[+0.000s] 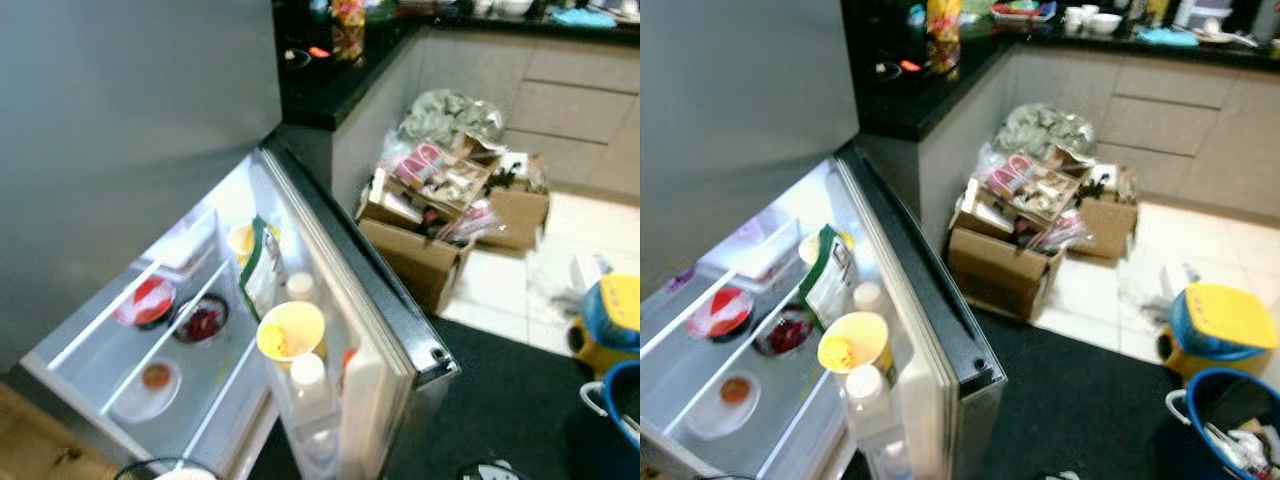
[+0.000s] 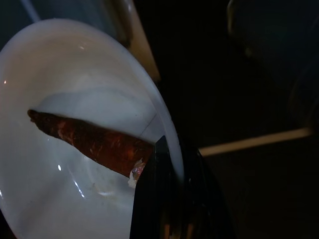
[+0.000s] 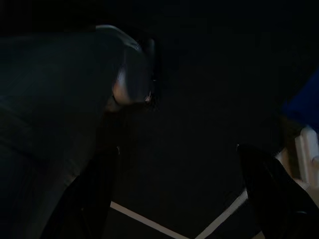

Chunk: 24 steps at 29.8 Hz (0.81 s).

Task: Restocking fridge

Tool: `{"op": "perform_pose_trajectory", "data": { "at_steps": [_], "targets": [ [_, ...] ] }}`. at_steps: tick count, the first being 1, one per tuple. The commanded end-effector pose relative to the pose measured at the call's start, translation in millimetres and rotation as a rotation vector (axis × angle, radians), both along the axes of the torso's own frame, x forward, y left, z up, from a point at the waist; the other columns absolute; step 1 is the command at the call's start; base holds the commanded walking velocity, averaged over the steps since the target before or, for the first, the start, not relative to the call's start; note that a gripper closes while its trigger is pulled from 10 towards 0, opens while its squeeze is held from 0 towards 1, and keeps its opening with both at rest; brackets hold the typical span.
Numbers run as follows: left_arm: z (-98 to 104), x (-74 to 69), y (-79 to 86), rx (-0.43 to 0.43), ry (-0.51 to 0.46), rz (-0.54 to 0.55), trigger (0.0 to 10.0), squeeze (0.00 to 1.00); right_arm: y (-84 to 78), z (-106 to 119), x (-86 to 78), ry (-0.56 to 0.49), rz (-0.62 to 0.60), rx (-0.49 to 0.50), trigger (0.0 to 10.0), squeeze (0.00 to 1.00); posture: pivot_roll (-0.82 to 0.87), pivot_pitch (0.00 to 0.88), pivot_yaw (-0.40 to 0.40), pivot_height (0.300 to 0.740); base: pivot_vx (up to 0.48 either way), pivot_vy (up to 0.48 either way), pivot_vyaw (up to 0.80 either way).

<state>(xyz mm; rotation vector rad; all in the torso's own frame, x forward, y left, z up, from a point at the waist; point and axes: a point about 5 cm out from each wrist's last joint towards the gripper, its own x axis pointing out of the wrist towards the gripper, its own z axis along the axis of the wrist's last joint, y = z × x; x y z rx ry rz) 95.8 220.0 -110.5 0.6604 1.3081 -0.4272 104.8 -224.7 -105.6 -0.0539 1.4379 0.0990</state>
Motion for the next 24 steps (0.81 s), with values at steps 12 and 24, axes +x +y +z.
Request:
{"op": "perform_pose_trajectory", "data": {
  "at_steps": [12,24],
  "targets": [
    [-0.4,-0.2,-0.9,-0.008,0.001,0.057,10.0,0.0,2.8,1.6,8.3,-0.027,0.026,0.009,10.0,0.0,-0.03,0.0,0.029,0.74,0.0,-0.403,0.0],
    [-0.9,-1.9,-1.4,-0.013,0.005,0.08,10.0,0.0,0.0,2.4,9.3,-0.03,0.046,-0.004,10.0,0.0,-0.03,0.0,0.031,0.74,0.0,-0.43,0.0]
  ]
}}
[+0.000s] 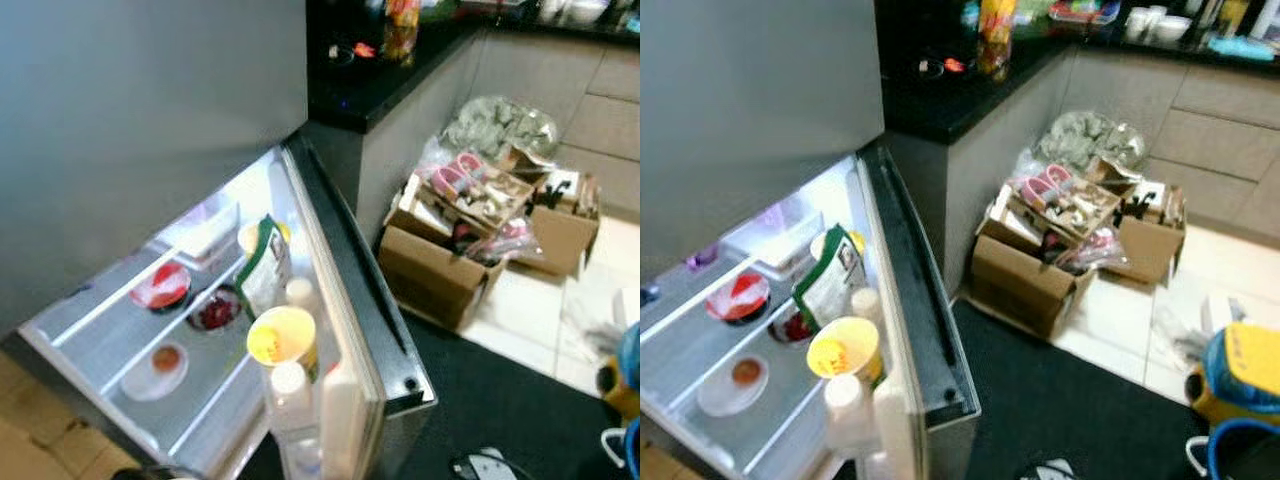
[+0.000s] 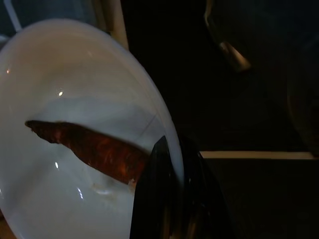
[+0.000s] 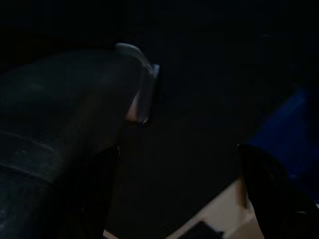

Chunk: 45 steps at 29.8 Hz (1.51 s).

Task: Restocking fridge

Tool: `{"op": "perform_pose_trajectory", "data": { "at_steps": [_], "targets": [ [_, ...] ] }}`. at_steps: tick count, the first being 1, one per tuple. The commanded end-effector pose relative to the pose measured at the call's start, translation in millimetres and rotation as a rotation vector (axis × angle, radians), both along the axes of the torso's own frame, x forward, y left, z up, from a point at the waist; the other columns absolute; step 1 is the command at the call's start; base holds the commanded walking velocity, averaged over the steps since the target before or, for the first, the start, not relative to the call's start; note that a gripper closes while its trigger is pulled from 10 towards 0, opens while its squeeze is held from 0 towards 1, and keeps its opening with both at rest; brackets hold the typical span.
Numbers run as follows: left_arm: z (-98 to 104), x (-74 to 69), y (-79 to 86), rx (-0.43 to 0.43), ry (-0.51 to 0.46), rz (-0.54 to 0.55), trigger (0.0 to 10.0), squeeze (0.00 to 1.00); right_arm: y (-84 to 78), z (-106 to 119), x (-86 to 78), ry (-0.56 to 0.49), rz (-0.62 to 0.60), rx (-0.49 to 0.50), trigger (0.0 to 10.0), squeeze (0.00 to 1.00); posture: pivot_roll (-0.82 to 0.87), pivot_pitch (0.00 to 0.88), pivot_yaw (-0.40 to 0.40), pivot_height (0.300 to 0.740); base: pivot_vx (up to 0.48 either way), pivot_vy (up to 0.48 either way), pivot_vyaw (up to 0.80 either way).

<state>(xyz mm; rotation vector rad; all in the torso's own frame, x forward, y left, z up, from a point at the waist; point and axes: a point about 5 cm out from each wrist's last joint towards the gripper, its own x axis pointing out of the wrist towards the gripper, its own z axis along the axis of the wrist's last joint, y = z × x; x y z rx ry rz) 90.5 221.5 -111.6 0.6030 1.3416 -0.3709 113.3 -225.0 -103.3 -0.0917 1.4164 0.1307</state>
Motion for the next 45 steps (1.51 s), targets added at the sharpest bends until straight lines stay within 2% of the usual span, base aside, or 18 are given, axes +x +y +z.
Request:
{"op": "perform_pose_trajectory", "data": {
  "at_steps": [1,7,15,19,23,25,27,28,29,33,37,40,45],
  "targets": [
    [0,2.9,-3.3,-0.011,-0.008,0.005,10.0,0.0,-0.1,0,0.5,-0.009,0.005,0.001,10.0,0.0,-0.03,0.0,0.031,0.74,0.0,-0.465,0.0],
    [-1,1.8,-4.9,-0.016,-0.008,0.013,10.0,0.0,-1.2,0,-0.6,-0.006,0.012,0.0,10.0,0.0,-0.03,0.0,0.028,0.74,0.0,-0.446,0.0],
    [0,2.0,-3.3,-0.006,-0.029,0.067,10.0,0.0,-0.8,0,-2.1,-0.004,0.013,0.001,10.0,0.0,-0.03,0.0,0.029,0.74,0.0,0.0,0.0],
    [1,3.5,0.9,0.012,-0.059,0.13,10.0,0.0,-0.5,-1,-2.4,-0.005,0.014,0.002,10.0,0.0,-0.03,0.0,0.028,0.74,0.0,0.0,0.0],
    [4,11.1,8.1,0.025,-0.136,0.268,10.0,0.0,-0.6,-1,-2.5,-0.005,0.019,-0.002,10.0,0.0,-0.03,0.0,0.026,0.74,0.0,0.0,0.0],
    [5,12.8,8.5,0.024,-0.145,0.275,10.0,0.0,-0.6,-1,-2.5,-0.005,0.02,-0.002,10.0,0.0,-0.03,0.0,0.026,0.74,0.0,0.0,0.0],
    [7,22.7,6.7,0.004,-0.188,0.297,10.0,0.0,-0.9,-1,-2.6,-0.005,0.023,-0.004,10.0,0.0,-0.03,0.0,0.028,0.74,0.0,0.0,0.0],
    [7,22.7,6.7,0.004,-0.188,0.297,10.0,0.0,-0.9,-1,-2.6,-0.005,0.023,-0.004,10.0,0.0,-0.03,0.0,0.028,0.74,0.0,0.0,0.0],
    [9,30.3,5.7,-0.003,-0.215,0.309,10.0,0.0,-1.2,-1,-2.8,-0.005,0.025,-0.006,10.0,0.0,-0.03,0.0,0.028,0.74,0.0,0.0,0.0],
    [11,35.0,7.6,0.007,-0.231,0.334,10.0,0.0,-1.4,-1,-3.2,-0.005,0.028,-0.007,10.0,0.0,-0.03,0.0,0.028,0.74,0.0,0.0,0.0],
    [12,35.9,12.0,0.018,-0.25,0.397,10.0,0.0,-1.1,-1,-3.8,-0.004,0.03,-0.007,10.0,0.0,-0.03,0.0,0.028,0.74,0.0,0.0,0.0],
    [13,32.6,20.1,0.032,-0.263,0.501,10.0,0.0,0.0,-1,-4.6,-0.002,0.037,-0.008,10.0,0.0,-0.03,0.0,0.028,0.74,0.0,0.0,0.0],
    [13,27.1,27.6,0.054,-0.261,0.578,10.0,0.0,1.8,-2,-4.7,-0.001,0.045,-0.008,10.0,0.0,-0.03,0.0,0.028,0.74,0.0,0.0,0.0]
  ]
}}
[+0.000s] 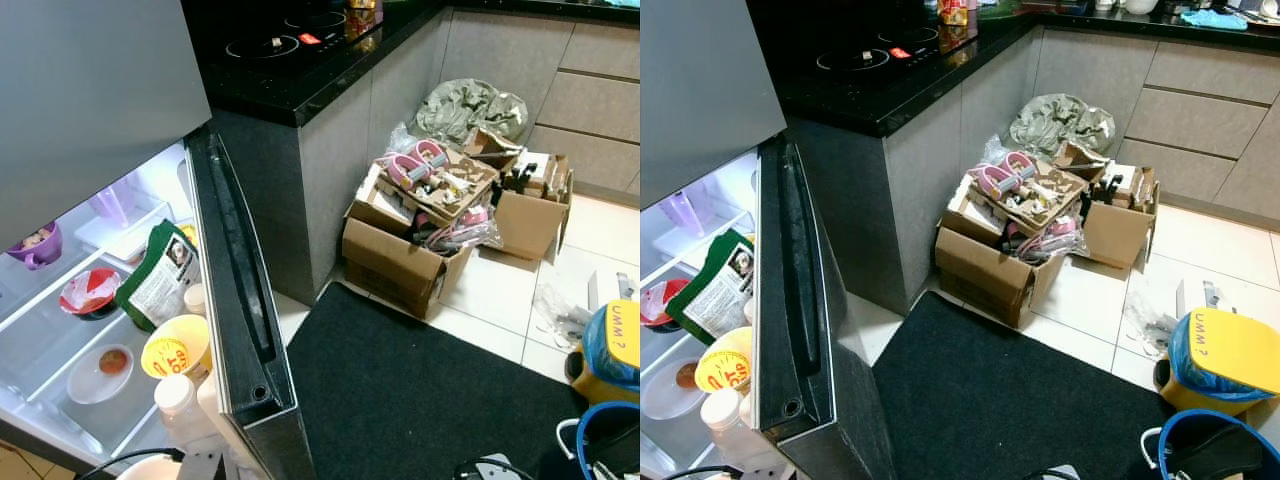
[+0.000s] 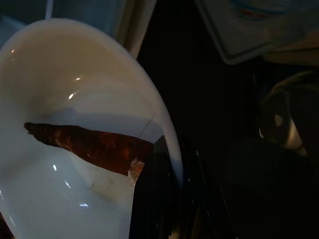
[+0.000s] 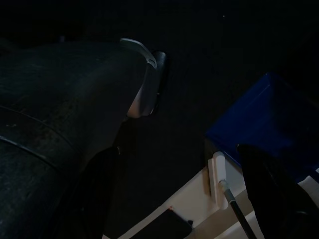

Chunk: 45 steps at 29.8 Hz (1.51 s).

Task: Restocking fridge

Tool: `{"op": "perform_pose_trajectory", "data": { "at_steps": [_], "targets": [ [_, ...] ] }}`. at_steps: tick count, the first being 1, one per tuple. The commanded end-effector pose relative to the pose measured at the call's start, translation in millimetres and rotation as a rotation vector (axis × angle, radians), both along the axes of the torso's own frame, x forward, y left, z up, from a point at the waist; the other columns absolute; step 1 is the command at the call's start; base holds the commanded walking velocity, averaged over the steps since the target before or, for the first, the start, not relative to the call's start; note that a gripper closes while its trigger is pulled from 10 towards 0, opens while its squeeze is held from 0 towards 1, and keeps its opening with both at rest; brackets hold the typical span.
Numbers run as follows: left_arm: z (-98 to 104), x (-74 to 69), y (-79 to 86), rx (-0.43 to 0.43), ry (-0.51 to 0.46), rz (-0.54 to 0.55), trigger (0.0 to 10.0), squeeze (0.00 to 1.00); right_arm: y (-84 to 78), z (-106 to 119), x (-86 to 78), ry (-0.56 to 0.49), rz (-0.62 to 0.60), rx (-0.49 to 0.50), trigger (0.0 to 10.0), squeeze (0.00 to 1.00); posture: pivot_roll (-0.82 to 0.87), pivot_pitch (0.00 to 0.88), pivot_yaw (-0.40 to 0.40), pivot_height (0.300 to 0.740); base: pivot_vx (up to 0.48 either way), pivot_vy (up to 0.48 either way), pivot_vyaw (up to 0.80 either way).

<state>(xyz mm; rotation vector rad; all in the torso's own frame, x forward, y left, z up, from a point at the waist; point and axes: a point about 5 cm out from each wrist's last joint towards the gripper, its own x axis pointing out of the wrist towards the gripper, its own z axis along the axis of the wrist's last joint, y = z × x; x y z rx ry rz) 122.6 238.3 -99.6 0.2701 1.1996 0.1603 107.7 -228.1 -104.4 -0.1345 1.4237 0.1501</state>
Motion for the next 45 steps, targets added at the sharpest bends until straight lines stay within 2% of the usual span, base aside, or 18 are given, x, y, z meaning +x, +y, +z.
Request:
{"op": "perform_pose_trajectory", "data": {
  "at_steps": [1,6,9,13,14,16,17,21,25,28,31,35,38,39,44,45],
  "targets": [
    [1,-6.4,12.6,0.031,0.011,0.059,10.0,0.0,5.2,-1,1.0,-0.008,0.008,0.011,10.0,0.0,-0.03,0.0,0.028,0.74,0.0,0.0,0.0],
    [5,-8.6,26.5,0.026,-0.049,0.306,10.0,0.0,5.7,-1,2.5,-0.01,0.023,0.006,10.0,0.0,-0.03,0.0,0.028,0.74,0.0,0.0,0.0],
    [7,-6.8,29.3,0.032,-0.064,0.324,10.0,0.0,5.8,-1,2.6,-0.011,0.023,0.004,10.0,0.0,-0.03,0.0,0.028,0.74,0.0,0.0,0.0],
    [23,22.4,45.1,0.075,-0.196,0.372,10.0,0.0,5.5,0,4.1,-0.007,0.045,0.0,10.0,0.0,-0.03,0.0,0.022,0.74,0.0,0.0,0.0],
    [23,22.4,45.1,0.075,-0.196,0.372,10.0,0.0,5.5,0,4.1,-0.007,0.045,0.0,10.0,0.0,-0.03,0.0,0.022,0.74,0.0,0.0,0.0],
    [31,39.6,46.8,0.081,-0.259,0.369,10.0,0.0,4.8,0,4.6,-0.009,0.048,-0.003,10.0,0.0,-0.02,0.0,0.022,0.74,0.0,0.0,0.0],
    [31,39.6,46.8,0.081,-0.259,0.369,10.0,0.0,4.8,0,4.6,-0.009,0.048,-0.003,10.0,0.0,-0.02,0.0,0.022,0.74,0.0,0.0,0.0],
    [46,71.4,43.1,0.07,-0.361,0.332,10.0,0.0,3.7,0,5.1,-0.01,0.053,-0.006,10.0,0.0,-0.02,0.0,0.02,0.74,0.0,0.0,0.0],
    [57,93.6,38.7,0.059,-0.436,0.297,10.0,0.0,2.4,1,5.0,-0.009,0.057,-0.009,10.0,0.0,-0.02,0.0,0.021,0.74,0.0,0.0,0.0],
    [60,99.1,36.5,0.049,-0.455,0.283,10.0,0.0,2.3,1,4.6,-0.008,0.057,-0.01,10.0,0.0,-0.02,0.0,0.021,0.74,0.0,0.0,0.0],
    [64,109.9,26.4,0.011,-0.479,0.234,10.0,0.0,2.6,0,4.0,-0.006,0.059,-0.009,10.0,0.0,-0.02,0.0,0.021,0.74,0.0,0.0,0.0],
    [62,113.6,15.1,-0.025,-0.471,0.18,10.0,0.0,3.0,0,3.6,-0.006,0.06,-0.008,10.0,0.0,-0.02,0.0,0.022,0.74,0.0,0.0,0.0],
    [56,115.6,-8.0,-0.104,-0.446,0.107,10.0,0.0,3.8,0,3.8,-0.005,0.061,-0.006,10.0,0.0,-0.02,0.0,0.023,0.74,0.0,0.0,0.0],
    [56,115.6,-8.0,-0.104,-0.446,0.107,10.0,0.0,3.8,0,3.8,-0.005,0.061,-0.006,10.0,0.0,-0.02,0.0,0.023,0.74,0.0,0.0,0.0],
    [44,111.3,-47.1,-0.222,-0.389,-0.004,10.0,0.0,7.0,0,5.5,-0.005,0.063,0.0,10.0,0.0,-0.02,0.0,0.024,0.74,0.0,0.0,0.0],
    [44,111.3,-47.1,-0.222,-0.389,-0.004,10.0,0.0,7.0,0,5.5,-0.005,0.063,0.0,10.0,0.0,-0.02,0.0,0.024,0.74,0.0,0.0,0.0]
  ]
}}
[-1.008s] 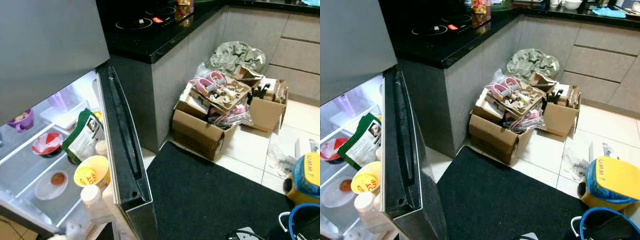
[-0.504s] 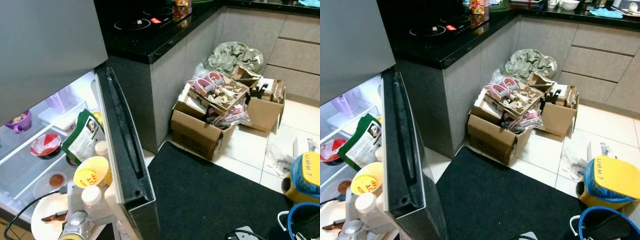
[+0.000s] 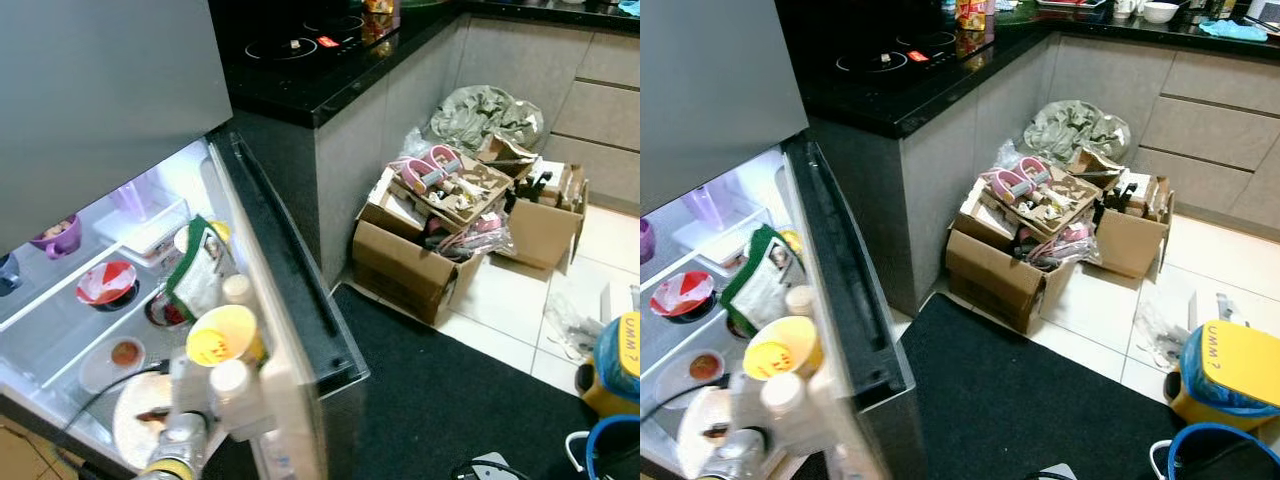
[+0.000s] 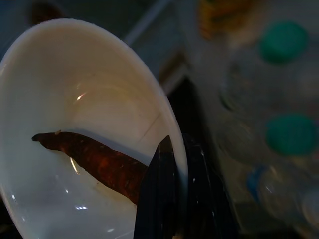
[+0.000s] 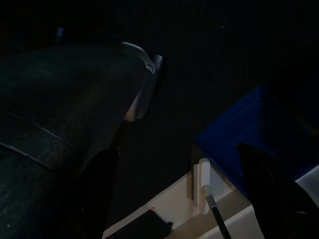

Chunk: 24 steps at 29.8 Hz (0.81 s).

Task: Restocking fridge

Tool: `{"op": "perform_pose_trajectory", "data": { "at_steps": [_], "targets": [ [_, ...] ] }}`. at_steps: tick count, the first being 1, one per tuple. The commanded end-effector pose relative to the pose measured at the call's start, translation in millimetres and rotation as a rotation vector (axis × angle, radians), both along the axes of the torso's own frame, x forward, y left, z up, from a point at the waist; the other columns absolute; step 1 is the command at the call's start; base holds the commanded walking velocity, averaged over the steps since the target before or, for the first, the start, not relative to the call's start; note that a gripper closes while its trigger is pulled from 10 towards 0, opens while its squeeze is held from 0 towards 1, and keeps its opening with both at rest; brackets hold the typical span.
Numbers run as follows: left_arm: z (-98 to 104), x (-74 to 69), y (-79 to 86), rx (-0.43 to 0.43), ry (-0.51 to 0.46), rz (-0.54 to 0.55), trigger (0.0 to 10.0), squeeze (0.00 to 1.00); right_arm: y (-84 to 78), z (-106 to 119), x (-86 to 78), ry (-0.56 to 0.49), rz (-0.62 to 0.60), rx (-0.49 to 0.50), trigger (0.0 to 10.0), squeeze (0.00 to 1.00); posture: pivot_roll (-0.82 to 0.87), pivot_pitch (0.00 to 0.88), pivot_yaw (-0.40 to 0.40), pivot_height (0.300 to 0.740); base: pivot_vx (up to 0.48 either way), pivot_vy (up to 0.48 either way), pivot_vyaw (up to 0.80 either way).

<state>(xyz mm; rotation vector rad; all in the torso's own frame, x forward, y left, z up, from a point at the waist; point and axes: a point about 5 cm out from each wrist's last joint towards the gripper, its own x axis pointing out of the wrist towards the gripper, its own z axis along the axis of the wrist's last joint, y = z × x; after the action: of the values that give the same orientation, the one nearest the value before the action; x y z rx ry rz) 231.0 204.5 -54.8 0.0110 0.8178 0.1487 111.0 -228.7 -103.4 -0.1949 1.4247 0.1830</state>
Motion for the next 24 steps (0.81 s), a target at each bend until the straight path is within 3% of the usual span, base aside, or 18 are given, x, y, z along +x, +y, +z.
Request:
{"op": "perform_pose_trajectory", "data": {
  "at_steps": [1,6,11,14,17,20,22,24],
  "targets": [
    [-1,2.8,-18.5,-0.02,0.004,-0.101,10.0,0.0,8.5,-1,2.9,-0.007,0.005,0.024,10.0,0.0,-0.02,0.0,0.024,0.74,0.0,0.0,0.0],
    [-1,3.5,-30.3,-0.074,-0.009,-0.154,10.0,0.0,11.4,-1,4.7,-0.01,0.005,0.028,10.0,0.0,-0.02,0.0,0.024,0.74,0.0,0.0,0.0],
    [-2,2.0,-28.4,-0.092,-0.014,-0.16,10.0,0.0,13.1,-1,5.5,-0.012,0.004,0.029,10.0,0.0,-0.02,0.0,0.024,0.74,0.0,0.0,0.0],
    [-10,-14.9,-7.1,-0.01,0.052,-0.148,10.0,0.0,15.5,-1,8.9,-0.048,0.01,0.049,10.0,0.0,-0.02,0.0,0.025,0.74,0.0,0.0,0.0],
    [-15,-26.3,1.1,0.019,0.095,-0.14,10.0,0.0,15.8,0,11.7,-0.071,0.006,0.061,10.0,0.0,-0.02,0.0,0.027,0.74,0.0,0.0,0.0],
    [-27,-54.3,16.4,0.082,0.195,-0.123,10.0,0.0,14.8,3,19.3,-0.122,0.013,0.085,10.0,0.0,-0.02,0.0,0.027,0.74,0.0,0.0,0.0],
    [-27,-54.3,16.4,0.082,0.195,-0.123,10.0,0.0,14.8,3,19.3,-0.122,0.013,0.085,10.0,0.0,-0.02,0.0,0.027,0.74,0.0,0.0,0.0],
    [-35,-74.8,23.9,0.132,0.269,-0.137,10.0,0.0,14.7,4,22.4,-0.156,0.038,0.101,10.0,0.0,-0.02,0.0,0.029,0.74,0.0,0.0,0.0]
  ]
}}
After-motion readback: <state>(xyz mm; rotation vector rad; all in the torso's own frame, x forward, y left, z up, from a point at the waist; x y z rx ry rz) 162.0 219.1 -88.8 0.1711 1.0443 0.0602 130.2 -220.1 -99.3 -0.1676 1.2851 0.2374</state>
